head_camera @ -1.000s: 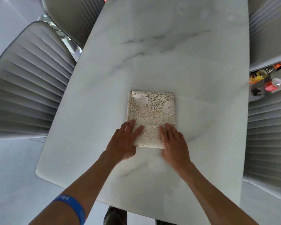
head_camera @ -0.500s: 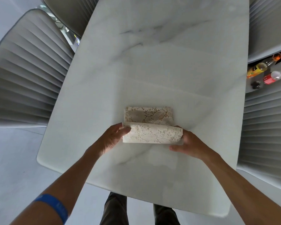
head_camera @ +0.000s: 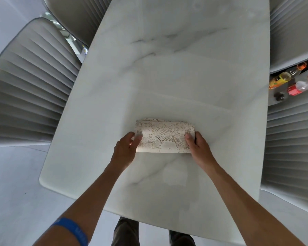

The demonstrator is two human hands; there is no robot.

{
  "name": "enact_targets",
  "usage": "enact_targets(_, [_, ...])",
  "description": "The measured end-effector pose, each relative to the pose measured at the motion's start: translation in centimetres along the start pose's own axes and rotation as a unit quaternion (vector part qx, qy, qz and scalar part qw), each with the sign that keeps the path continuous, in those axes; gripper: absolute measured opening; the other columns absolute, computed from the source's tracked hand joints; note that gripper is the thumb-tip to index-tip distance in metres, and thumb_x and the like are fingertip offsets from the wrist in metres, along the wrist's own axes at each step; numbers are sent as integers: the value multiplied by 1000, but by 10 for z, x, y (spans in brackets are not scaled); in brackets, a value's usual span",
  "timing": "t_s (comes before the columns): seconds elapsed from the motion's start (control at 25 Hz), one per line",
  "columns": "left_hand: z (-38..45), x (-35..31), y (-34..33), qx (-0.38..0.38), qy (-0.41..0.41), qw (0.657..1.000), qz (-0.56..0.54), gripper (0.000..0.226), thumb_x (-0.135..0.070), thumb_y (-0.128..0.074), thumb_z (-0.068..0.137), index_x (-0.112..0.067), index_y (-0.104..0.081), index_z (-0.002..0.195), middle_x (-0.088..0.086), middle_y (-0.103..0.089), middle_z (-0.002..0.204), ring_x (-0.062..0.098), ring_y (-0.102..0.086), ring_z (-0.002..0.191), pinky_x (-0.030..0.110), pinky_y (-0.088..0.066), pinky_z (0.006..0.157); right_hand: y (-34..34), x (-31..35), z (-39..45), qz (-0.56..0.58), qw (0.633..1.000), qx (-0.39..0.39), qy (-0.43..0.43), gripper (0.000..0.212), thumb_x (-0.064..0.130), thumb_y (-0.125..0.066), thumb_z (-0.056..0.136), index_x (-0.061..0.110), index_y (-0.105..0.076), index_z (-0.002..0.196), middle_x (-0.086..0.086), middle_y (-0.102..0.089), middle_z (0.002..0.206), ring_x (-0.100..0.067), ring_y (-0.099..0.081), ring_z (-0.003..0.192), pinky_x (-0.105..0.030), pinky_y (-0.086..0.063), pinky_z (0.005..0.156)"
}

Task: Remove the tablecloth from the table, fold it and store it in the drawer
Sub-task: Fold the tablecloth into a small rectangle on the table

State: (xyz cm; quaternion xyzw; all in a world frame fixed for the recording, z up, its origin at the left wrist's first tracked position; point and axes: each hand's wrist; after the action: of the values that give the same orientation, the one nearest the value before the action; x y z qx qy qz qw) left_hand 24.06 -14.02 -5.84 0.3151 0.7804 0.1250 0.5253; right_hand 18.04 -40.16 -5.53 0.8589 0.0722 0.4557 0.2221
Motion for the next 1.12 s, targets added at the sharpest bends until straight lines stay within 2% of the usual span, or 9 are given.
enact_targets(0.16, [11, -6, -8, -30, 21, 998, 48, 47, -54, -40, 97, -19, -45, 66, 1, -52, 67, 24, -51, 68, 32, -36, 61, -19, 18, 5, -18, 992, -108, -61, 31, 40, -55, 97, 9, -53, 102, -4, -63, 87, -31, -62, 85, -34, -45, 66])
enact_targets(0.28, [14, -1, -7, -26, 28, 995, 91, 47, -57, -35, 97, -22, -42, 66, 1, -54, 72, 25, -51, 72, 33, -37, 64, -31, 28, 2, -260, 933, -221, 115, 36, 25, -58, 95, 10, -53, 127, -13, -61, 123, -37, -58, 107, -44, -47, 84])
enact_targets(0.4, [13, -2, -10, -33, 25, 991, 125, 47, -57, -31, 97, -21, -46, 72, 3, -57, 80, 31, -57, 82, 40, -46, 75, -51, 33, 7, -393, 864, -134, 283, 47, 31, -50, 100, 16, -47, 144, -11, -45, 151, -37, -39, 139, -54, -30, 113])
enact_targets(0.56, [11, -13, -12, -117, 11, 968, 224, 39, -52, -41, 96, -17, -58, 90, 7, -58, 102, 34, -57, 99, 43, -45, 80, -68, 25, 21, -446, 872, -56, 196, 57, 50, -30, 102, 28, -25, 155, -5, -23, 163, -36, -15, 150, -57, -7, 120])
enact_targets(0.64, [10, -23, -23, -158, -92, 935, 305, 35, -39, -50, 96, -15, -55, 121, 11, -51, 134, 34, -49, 122, 49, -43, 94, -70, 19, 23, -452, 867, -60, 200, 58, 50, -28, 101, 28, -24, 155, -6, -23, 163, -37, -15, 150, -58, -7, 120])
enact_targets(0.72, [7, -29, -44, -84, -191, 912, 354, 51, -36, -37, 99, -17, -34, 146, 10, -29, 158, 31, -27, 144, 52, -30, 112, -69, 16, 26, -458, 862, -70, 207, 58, 50, -29, 101, 28, -24, 155, -7, -24, 162, -37, -15, 150, -59, -7, 120])
enact_targets(0.92, [26, -12, -59, 32, -145, 908, 391, 60, -51, 1, 98, -29, 9, 153, -2, 12, 163, 20, 16, 149, 52, -4, 119, -73, 16, 33, -467, 862, -57, 192, 57, 47, -31, 101, 28, -26, 154, -8, -26, 162, -38, -18, 149, -59, -4, 118])
enact_targets(1.04, [26, -12, -51, 52, -156, 905, 392, 59, -50, -8, 100, -31, 9, 152, -5, 18, 161, 18, 17, 148, 55, -6, 119, -60, 36, 40, -500, 851, 12, 161, 57, 52, -33, 98, 30, -27, 151, -6, -34, 155, -35, -32, 138, -57, -15, 113])
enact_targets(1.12, [9, -15, -49, -39, -77, 945, 315, 62, -49, -28, 100, -29, -5, 154, 1, 5, 164, 23, 2, 150, 52, -9, 120, -46, 53, 50, -521, 840, 27, 153, 55, 58, -38, 94, 27, -39, 140, -7, -46, 139, -33, -46, 121, -52, -31, 101])
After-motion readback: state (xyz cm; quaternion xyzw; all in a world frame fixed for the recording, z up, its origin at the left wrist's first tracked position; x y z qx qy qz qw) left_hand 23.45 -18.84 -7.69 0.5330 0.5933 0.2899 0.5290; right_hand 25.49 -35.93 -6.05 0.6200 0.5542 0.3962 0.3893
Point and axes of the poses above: each hand's wrist, its own z-axis towards the middle knuckle, its own y-axis out of the back of the hand, x = y × z
